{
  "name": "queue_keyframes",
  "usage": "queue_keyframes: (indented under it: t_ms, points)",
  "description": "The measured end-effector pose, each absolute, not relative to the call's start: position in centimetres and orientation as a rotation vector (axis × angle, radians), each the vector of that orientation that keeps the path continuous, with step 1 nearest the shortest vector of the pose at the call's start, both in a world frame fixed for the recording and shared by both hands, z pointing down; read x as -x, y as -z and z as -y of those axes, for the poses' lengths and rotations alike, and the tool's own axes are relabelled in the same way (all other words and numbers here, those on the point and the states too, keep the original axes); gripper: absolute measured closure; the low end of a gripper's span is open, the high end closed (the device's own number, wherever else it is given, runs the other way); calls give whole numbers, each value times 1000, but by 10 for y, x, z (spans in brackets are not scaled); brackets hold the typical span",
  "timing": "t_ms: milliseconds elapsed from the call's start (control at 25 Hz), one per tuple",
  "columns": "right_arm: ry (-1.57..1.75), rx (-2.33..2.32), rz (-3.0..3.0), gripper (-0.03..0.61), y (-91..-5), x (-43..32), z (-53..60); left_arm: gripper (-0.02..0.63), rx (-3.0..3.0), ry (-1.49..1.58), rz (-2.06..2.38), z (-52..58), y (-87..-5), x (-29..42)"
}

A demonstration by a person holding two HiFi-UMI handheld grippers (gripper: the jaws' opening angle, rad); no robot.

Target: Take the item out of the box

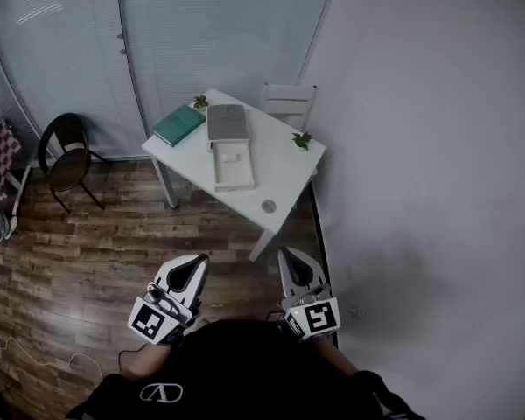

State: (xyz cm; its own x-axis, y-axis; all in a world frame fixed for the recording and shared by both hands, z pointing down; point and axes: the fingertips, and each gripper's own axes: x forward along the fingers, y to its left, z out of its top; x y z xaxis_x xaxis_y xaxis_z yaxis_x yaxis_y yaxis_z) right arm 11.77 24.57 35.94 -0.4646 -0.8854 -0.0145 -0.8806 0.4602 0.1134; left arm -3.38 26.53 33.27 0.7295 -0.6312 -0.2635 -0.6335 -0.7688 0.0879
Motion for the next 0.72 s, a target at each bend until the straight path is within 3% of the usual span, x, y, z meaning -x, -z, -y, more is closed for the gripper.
queue_keyframes:
  t_ms: [720]
  points:
    - [204, -1597, 2649, 575, -357, -130, -250, 609, 2940, -438, -1083, -267, -340, 23]
